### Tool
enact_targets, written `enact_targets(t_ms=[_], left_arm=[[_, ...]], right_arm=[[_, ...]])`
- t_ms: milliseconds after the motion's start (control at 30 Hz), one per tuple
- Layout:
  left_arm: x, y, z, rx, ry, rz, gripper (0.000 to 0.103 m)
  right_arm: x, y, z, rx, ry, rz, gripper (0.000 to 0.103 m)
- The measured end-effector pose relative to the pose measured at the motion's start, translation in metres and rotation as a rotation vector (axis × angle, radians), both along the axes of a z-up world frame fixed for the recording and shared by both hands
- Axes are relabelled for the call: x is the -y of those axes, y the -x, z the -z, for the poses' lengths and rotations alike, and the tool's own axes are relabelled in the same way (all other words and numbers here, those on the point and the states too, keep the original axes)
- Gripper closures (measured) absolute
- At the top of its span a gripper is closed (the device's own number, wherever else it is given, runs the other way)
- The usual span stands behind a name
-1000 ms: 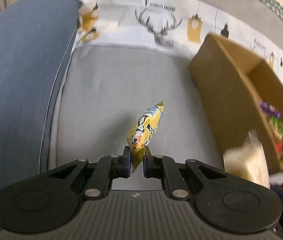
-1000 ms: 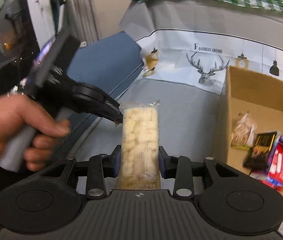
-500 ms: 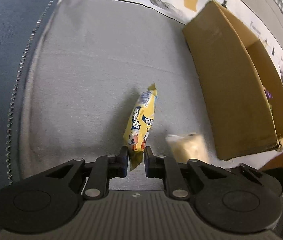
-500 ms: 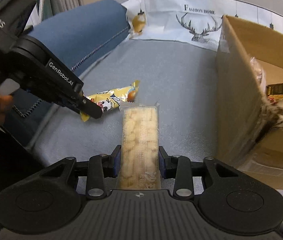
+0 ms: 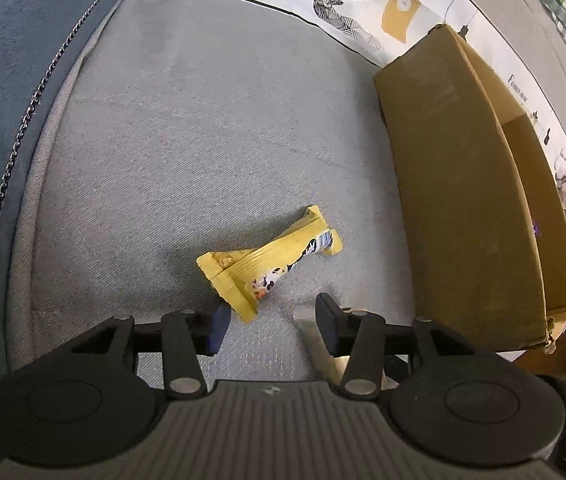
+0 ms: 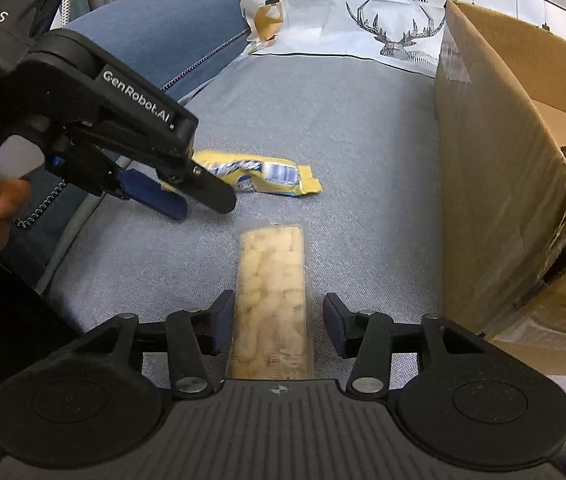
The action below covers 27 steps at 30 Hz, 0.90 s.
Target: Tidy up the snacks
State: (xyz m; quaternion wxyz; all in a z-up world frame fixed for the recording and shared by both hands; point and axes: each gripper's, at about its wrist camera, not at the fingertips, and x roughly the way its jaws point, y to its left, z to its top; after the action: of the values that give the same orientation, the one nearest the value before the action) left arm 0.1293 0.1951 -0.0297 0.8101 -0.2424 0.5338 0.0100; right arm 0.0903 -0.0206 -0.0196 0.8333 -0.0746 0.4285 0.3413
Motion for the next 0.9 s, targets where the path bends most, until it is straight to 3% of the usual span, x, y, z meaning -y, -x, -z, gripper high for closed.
enact_targets(t_ms=[233,367,533,700,900], left_arm=[[-0.005,0.005,-0.004,0.054,-0.017,-0.069,0.048],[-0.011,0.011,-0.009,0.097,-0.007,-0.101,0.041],[-0.012,0.017,-0.019,0.175,-0.050,-0.140,0.040],[0.012,0.012,-0.027,0.285,-0.173,-0.038,0.036],[0.030,-0.012,-0.011,0.259,-0.202,0.069,0.032]], right_arm=[[-0.003,0.000,0.001,-0.003,0.008,-0.013,0.052],[-0.003,0.000,0.000,0.005,0.012,-0.024,0.065],[0.001,0.000,-0.008,0.045,0.007,0.011,0.065],[0.006,-0.006,-0.003,0.013,0.041,0.042,0.065],[0.007,-0.008,0.003,-0.023,0.044,0.037,0.064]])
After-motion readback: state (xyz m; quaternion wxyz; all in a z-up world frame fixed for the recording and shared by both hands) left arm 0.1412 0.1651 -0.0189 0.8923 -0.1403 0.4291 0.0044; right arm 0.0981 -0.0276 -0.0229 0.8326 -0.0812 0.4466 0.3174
